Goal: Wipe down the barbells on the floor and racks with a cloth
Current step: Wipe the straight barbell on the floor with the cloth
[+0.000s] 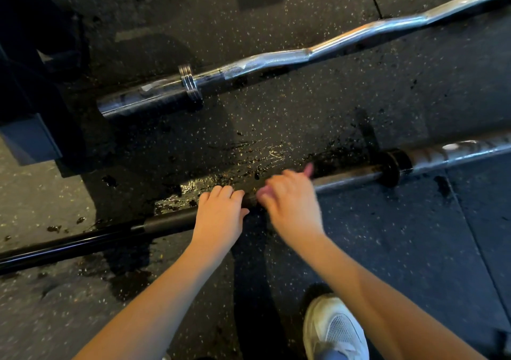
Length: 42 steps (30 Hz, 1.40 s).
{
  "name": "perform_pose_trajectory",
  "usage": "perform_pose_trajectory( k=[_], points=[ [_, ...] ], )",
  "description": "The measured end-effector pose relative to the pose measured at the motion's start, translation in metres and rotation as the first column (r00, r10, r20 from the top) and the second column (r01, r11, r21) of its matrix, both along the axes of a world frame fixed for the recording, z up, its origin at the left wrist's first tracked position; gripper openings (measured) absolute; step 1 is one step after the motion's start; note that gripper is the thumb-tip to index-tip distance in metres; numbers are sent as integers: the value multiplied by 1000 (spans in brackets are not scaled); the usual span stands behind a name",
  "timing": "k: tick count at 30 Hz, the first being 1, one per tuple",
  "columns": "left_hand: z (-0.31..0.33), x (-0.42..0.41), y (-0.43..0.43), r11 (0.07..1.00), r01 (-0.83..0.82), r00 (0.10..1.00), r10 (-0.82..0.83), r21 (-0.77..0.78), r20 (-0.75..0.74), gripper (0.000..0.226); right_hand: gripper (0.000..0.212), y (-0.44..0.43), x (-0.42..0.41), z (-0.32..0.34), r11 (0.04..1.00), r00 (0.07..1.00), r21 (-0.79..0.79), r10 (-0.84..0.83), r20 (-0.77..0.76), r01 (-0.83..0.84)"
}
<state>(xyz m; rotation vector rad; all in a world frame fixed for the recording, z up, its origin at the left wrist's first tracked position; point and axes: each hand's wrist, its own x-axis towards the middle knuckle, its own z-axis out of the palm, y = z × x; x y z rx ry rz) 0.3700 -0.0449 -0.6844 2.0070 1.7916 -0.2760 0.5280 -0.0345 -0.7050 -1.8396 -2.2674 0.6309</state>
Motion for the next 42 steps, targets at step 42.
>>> perform_pose_trajectory(
  k=[42],
  points=[
    [-4,0,-31,997,-41,995,47,-63,86,45,23,-24,18,-1,976,974,-3,-216,71,217]
  ],
)
